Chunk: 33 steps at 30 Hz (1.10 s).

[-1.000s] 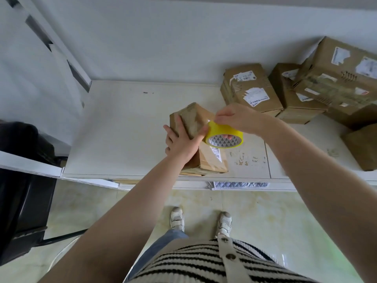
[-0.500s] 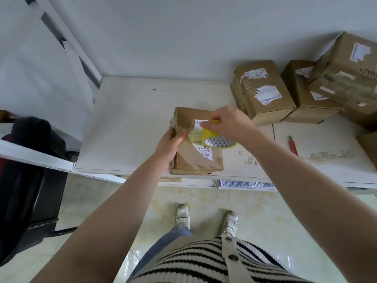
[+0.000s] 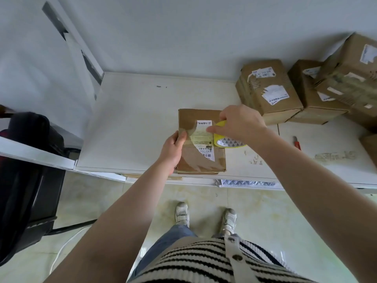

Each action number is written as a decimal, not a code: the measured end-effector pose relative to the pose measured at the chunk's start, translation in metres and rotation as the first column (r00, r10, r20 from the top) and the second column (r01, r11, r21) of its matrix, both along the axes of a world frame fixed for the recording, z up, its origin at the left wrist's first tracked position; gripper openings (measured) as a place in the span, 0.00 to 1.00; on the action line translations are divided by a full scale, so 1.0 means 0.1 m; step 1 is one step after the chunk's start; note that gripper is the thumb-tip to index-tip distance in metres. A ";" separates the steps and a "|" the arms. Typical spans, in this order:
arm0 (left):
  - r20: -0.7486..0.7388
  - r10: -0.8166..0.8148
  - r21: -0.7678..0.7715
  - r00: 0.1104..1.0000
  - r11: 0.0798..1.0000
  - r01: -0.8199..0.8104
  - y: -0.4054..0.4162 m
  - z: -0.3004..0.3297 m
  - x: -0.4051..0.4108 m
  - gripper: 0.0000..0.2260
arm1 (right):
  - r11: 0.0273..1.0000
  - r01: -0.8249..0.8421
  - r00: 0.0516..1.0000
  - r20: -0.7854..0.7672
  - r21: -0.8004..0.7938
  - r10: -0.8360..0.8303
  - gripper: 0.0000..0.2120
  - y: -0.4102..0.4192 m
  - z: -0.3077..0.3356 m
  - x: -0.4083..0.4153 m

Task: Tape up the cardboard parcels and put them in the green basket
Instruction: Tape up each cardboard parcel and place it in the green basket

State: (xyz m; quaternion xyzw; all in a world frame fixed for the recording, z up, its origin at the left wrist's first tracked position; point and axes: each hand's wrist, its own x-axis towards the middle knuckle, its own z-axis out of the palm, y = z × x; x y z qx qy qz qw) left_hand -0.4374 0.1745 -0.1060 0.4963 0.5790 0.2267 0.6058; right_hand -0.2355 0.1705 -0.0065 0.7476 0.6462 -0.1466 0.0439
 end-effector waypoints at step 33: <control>-0.048 0.062 -0.051 0.997 0.997 -0.064 0.07 0.13 0.33 0.25 | 0.973 0.095 0.928 -0.336 -0.208 -0.163 0.20 -0.18 -0.19 0.50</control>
